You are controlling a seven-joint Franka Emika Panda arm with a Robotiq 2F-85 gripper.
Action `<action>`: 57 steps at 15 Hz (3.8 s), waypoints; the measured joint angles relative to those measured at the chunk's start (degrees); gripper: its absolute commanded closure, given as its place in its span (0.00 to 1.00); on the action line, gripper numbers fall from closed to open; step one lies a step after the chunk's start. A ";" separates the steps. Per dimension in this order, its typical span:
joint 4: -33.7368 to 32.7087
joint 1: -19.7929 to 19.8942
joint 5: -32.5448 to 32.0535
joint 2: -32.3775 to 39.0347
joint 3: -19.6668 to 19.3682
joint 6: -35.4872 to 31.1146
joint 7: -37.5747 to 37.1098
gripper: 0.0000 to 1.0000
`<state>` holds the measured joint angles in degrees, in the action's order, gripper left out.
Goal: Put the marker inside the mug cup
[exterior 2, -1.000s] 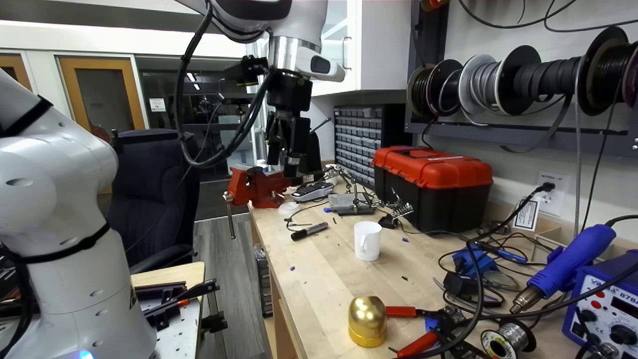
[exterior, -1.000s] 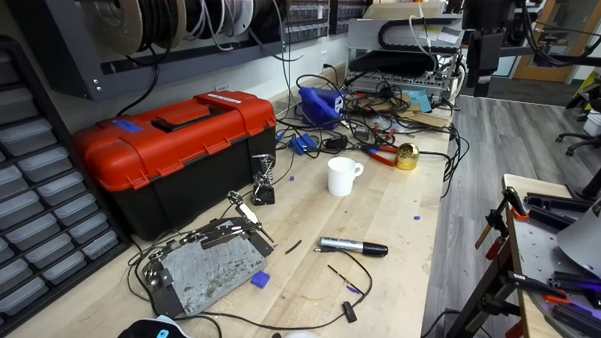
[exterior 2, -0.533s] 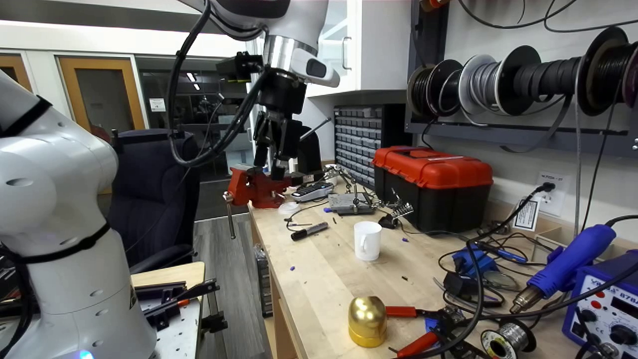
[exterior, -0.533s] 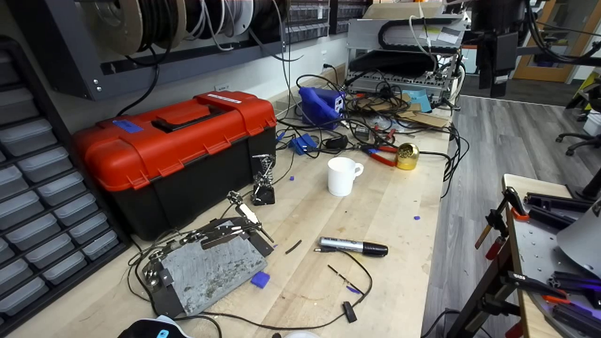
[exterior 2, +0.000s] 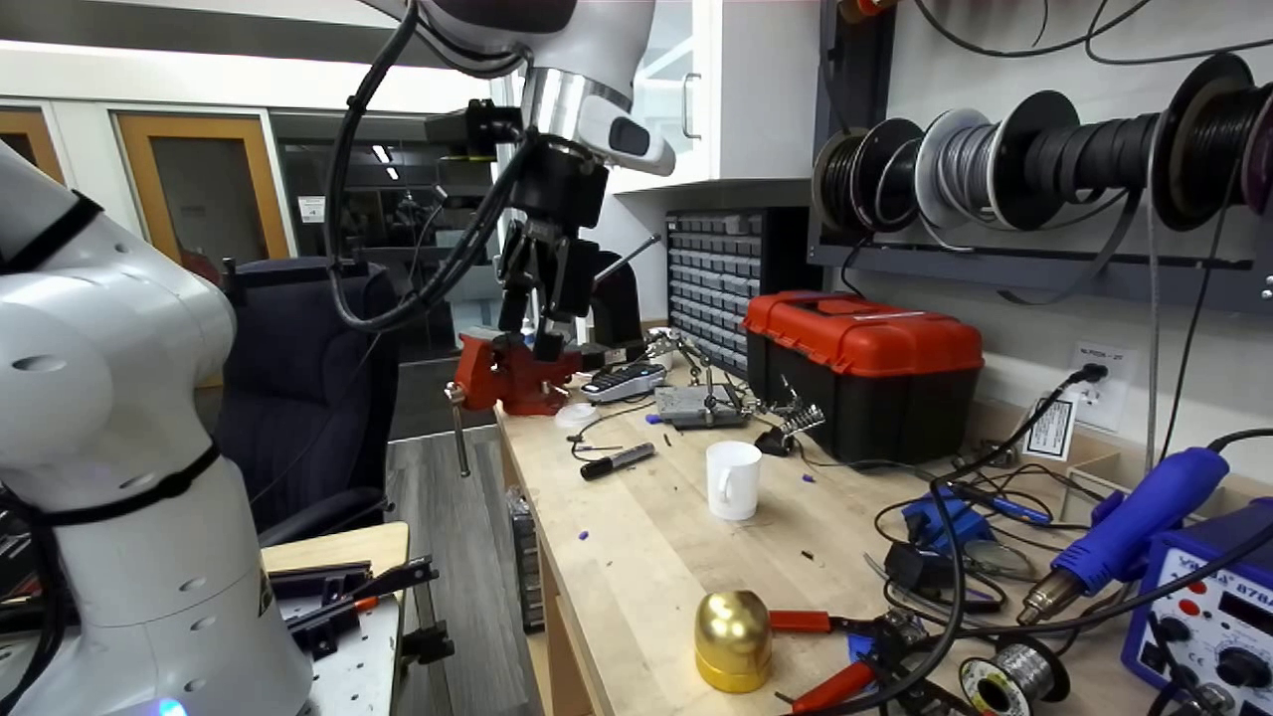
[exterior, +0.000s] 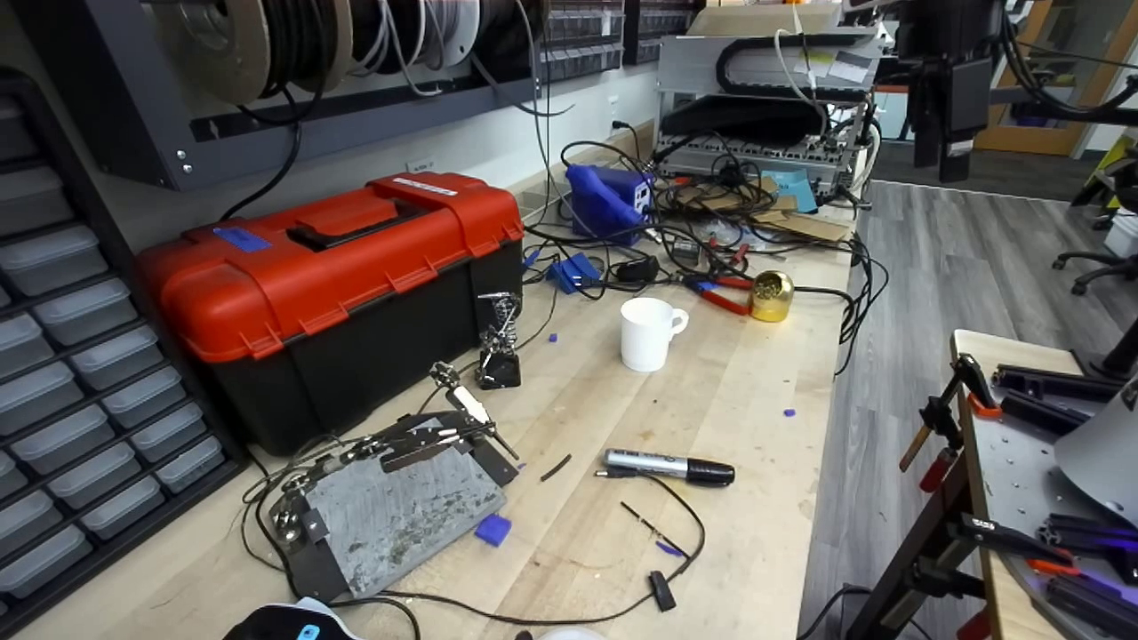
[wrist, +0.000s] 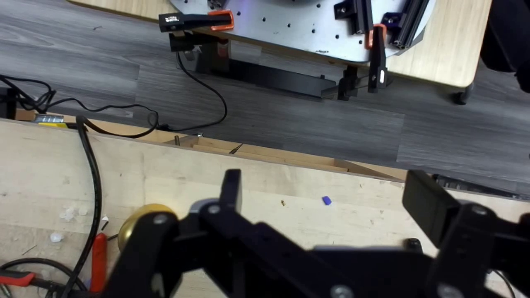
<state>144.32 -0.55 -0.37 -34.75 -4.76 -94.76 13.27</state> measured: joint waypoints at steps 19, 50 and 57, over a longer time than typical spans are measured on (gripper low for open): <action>1.39 0.45 -5.54 -0.83 -4.23 11.65 8.65 0.00; 1.38 0.54 -6.00 -1.00 -5.15 13.89 10.11 0.00; 1.38 0.54 -6.00 -1.00 -5.14 13.89 10.12 0.00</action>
<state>145.70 -0.01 -6.37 -35.74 -9.91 -80.87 23.38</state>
